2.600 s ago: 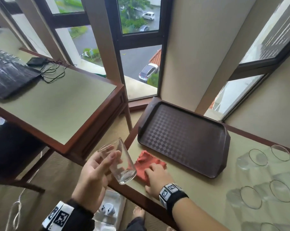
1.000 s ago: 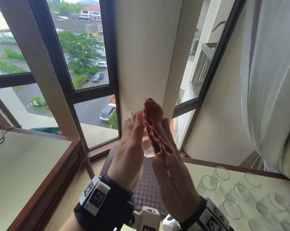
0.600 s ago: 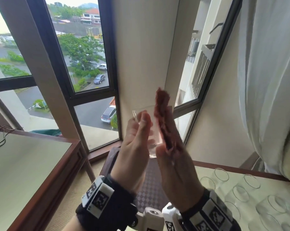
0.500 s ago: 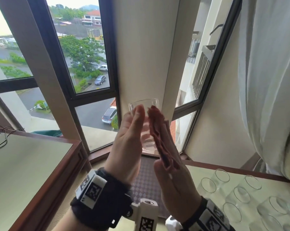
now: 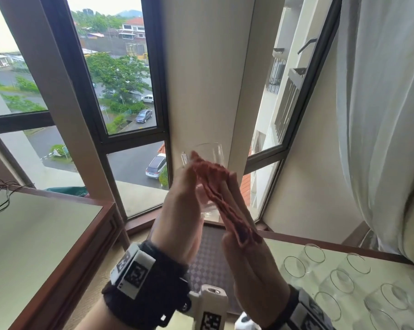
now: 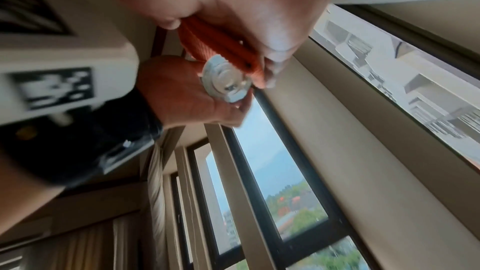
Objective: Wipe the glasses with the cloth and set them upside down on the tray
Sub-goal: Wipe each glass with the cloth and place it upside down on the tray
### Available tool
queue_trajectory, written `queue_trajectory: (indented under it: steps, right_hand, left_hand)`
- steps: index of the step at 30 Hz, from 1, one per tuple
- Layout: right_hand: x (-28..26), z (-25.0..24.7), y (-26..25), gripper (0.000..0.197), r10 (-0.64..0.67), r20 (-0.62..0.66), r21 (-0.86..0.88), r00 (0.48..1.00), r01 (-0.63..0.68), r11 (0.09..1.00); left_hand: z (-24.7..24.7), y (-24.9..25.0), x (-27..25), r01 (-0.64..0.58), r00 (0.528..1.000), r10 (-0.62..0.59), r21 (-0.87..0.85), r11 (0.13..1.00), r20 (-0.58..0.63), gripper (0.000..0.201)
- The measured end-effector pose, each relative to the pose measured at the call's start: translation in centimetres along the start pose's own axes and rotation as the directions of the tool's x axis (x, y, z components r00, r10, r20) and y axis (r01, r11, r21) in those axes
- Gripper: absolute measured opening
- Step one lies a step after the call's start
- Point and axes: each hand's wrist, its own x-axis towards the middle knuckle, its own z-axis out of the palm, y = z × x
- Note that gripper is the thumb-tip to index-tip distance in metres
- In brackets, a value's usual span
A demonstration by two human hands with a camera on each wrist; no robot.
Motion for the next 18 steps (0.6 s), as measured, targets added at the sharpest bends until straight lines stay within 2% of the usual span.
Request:
queue_trajectory:
  steps: [3,5,6,8,10,12,15,18]
  right_hand:
    - [-1.3,-0.3,1.4,0.057,0.074,0.003,0.03,0.997,-0.074,0.997]
    - [-0.6,-1.0,1.2,0.047,0.155,-0.048,0.007,0.987,-0.155,0.988]
    - [0.1,-1.4,1.0,0.04,0.18,-0.086,0.022,0.98,-0.179,0.984]
    - [2.0,-2.2,0.6,0.04,0.207,-0.124,0.139,0.97,-0.19,0.972]
    - [3.6,-2.9,0.1,0.051,0.178,-0.171,0.214,0.969,-0.14,0.967]
    - [3.8,-2.9,-0.3,0.062,0.121,-0.203,0.129,0.972,-0.096,0.987]
    - [1.6,-1.7,0.2,0.073,0.128,-0.134,-0.035,0.983,-0.134,0.99]
    - [-0.6,-0.3,0.9,0.062,0.01,-0.087,-0.039,0.996,-0.014,0.999]
  left_hand:
    - [-0.1,0.5,0.2,0.006,0.999,-0.005,-0.025,1.0,0.036,0.066]
    - [0.2,-0.3,0.0,0.025,0.998,-0.024,-0.01,1.0,0.053,0.091]
    - [0.4,-0.7,-0.3,0.042,0.997,-0.041,-0.006,0.999,0.063,0.095]
    - [1.0,-1.5,-1.1,0.077,0.994,-0.077,0.0,0.997,0.08,0.08]
    - [1.7,-2.0,-1.9,0.093,0.992,-0.092,-0.012,0.996,0.087,0.067]
    - [1.9,-2.3,-1.9,0.069,0.993,-0.07,0.005,0.998,0.098,0.061]
    - [1.4,-2.0,-1.1,0.038,0.997,-0.037,-0.021,0.999,0.064,0.071]
    - [0.3,-1.5,-0.3,0.036,0.998,-0.036,0.002,0.999,0.042,0.068]
